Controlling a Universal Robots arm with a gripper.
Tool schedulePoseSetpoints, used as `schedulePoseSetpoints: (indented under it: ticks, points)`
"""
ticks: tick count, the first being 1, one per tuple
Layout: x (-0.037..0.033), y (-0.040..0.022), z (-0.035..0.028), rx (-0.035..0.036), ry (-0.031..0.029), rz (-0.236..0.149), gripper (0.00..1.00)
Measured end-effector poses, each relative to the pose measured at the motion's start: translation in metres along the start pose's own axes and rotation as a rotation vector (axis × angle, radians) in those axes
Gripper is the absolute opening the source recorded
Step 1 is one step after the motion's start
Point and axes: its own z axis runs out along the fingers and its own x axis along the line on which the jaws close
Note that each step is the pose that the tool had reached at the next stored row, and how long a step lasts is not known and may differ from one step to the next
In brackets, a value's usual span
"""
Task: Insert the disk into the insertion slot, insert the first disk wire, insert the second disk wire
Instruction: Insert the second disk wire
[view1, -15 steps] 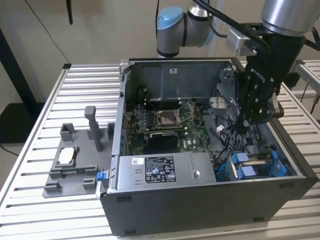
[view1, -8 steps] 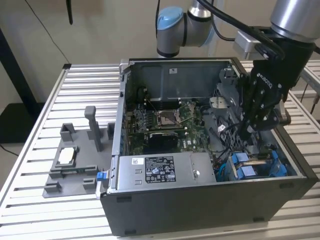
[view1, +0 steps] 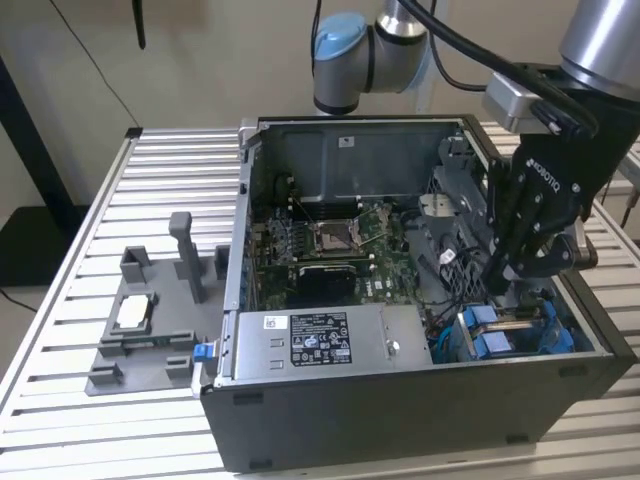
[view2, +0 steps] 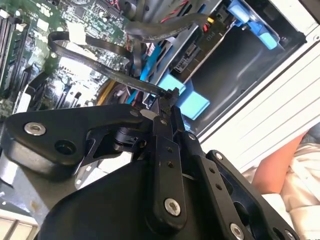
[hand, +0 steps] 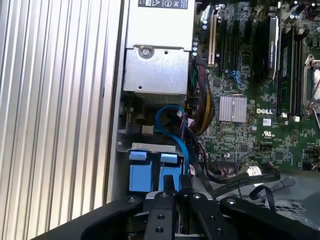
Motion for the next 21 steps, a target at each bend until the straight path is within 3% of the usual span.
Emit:
schedulePoseSetpoints:
  ticks: [6, 8, 21]
  points:
    - [0.0081, -0.0052, 0.0021, 0.0021, -0.0383, -0.005, 0.16]
    - [0.011, -0.0068, 0.0025, 0.0026, -0.0475, -0.006, 0.16]
    - [0.0119, -0.0071, 0.0026, 0.0024, -0.0482, -0.006, 0.16]
